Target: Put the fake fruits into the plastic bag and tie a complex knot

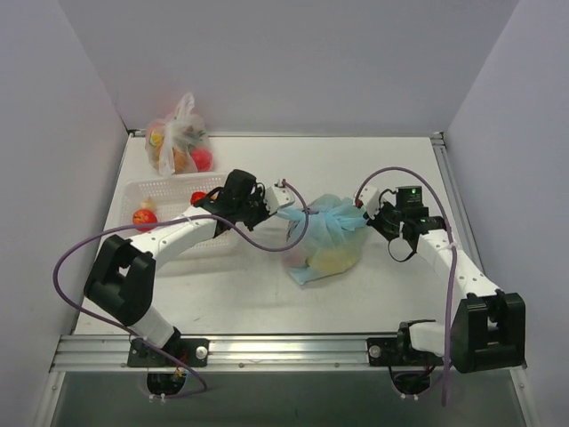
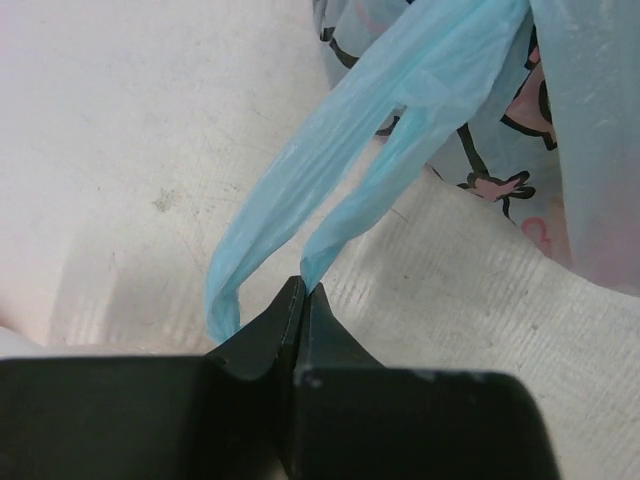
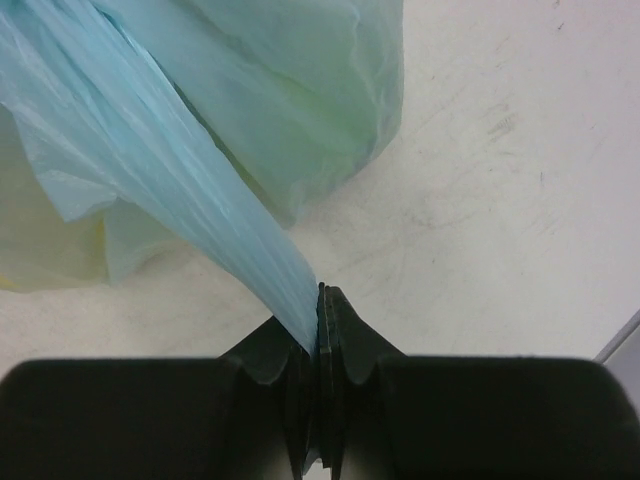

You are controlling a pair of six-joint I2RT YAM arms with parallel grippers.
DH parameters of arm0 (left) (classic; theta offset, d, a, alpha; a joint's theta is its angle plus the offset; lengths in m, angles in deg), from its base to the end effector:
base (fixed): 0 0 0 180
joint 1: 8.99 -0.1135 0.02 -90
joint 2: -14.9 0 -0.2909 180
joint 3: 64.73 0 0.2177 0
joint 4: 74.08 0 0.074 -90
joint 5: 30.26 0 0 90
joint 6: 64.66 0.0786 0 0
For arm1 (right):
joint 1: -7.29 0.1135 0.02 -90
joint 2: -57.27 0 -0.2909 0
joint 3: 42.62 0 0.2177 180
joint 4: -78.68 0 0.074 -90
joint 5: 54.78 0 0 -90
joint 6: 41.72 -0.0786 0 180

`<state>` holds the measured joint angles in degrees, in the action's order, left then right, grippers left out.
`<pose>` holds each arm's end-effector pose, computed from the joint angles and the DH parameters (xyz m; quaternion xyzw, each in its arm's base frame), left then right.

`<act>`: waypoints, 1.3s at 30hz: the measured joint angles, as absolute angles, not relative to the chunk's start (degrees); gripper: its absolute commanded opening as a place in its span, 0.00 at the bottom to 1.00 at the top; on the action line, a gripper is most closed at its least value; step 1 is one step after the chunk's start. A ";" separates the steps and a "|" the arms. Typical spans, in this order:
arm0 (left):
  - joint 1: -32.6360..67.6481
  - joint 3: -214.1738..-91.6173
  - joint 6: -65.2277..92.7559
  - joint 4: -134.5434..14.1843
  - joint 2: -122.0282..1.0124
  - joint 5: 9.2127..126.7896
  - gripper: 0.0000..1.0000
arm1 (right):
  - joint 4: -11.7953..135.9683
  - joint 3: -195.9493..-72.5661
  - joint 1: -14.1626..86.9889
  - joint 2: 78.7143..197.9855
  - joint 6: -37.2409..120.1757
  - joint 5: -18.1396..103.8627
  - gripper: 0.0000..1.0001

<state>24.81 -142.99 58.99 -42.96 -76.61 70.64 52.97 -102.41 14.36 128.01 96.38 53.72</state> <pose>0.2806 -0.2057 0.2487 0.5401 0.7427 -0.0881 0.3859 0.2519 0.0564 0.2581 -0.4724 0.7483 -0.0207 0.4653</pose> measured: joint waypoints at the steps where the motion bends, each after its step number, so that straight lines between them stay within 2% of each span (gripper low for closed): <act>1: 24.11 -143.10 58.16 -43.79 -76.56 71.07 0.00 | 53.29 -102.48 13.22 128.10 95.77 55.21 0.00; 6: 21.86 -144.14 55.04 -45.93 -76.56 74.07 0.00 | 54.56 -103.57 8.91 129.80 94.24 60.00 0.00; 11: 20.35 -147.49 53.68 -44.95 -77.13 75.23 0.00 | 53.82 -107.18 8.87 132.66 91.81 61.02 0.00; 23: 13.95 -176.16 50.97 -40.84 -91.10 67.90 0.00 | 47.28 -146.08 16.06 153.17 78.35 53.88 0.00; 31: 8.55 -184.80 51.45 -45.78 -97.06 60.54 0.00 | 47.15 -165.82 22.51 170.32 72.66 50.68 0.00; 32: 8.02 -185.28 51.52 -46.22 -98.35 59.88 0.02 | 47.22 -167.79 23.27 172.64 72.29 50.42 0.01; 33: 7.45 -186.35 51.67 -46.63 -100.06 58.81 0.08 | 47.52 -169.56 23.97 175.18 71.83 50.33 0.05; 34: 6.89 -187.81 51.74 -46.70 -102.24 57.78 0.16 | 47.90 -171.61 24.59 177.67 71.31 50.20 0.19; 35: 6.54 -188.69 51.71 -46.70 -103.77 57.17 0.21 | 47.96 -172.79 25.20 180.47 70.81 50.09 0.25; 37: 5.64 -191.05 50.95 -46.07 -107.84 56.47 0.43 | 48.44 -174.83 25.94 185.17 70.59 49.66 0.42; 38: 5.14 -192.56 49.94 -44.80 -109.87 56.60 0.55 | 48.51 -175.22 26.14 187.07 70.46 49.55 0.58; 39: 4.55 -193.91 48.89 -43.42 -111.97 57.30 0.60 | 48.46 -175.29 26.18 188.62 70.11 49.48 0.60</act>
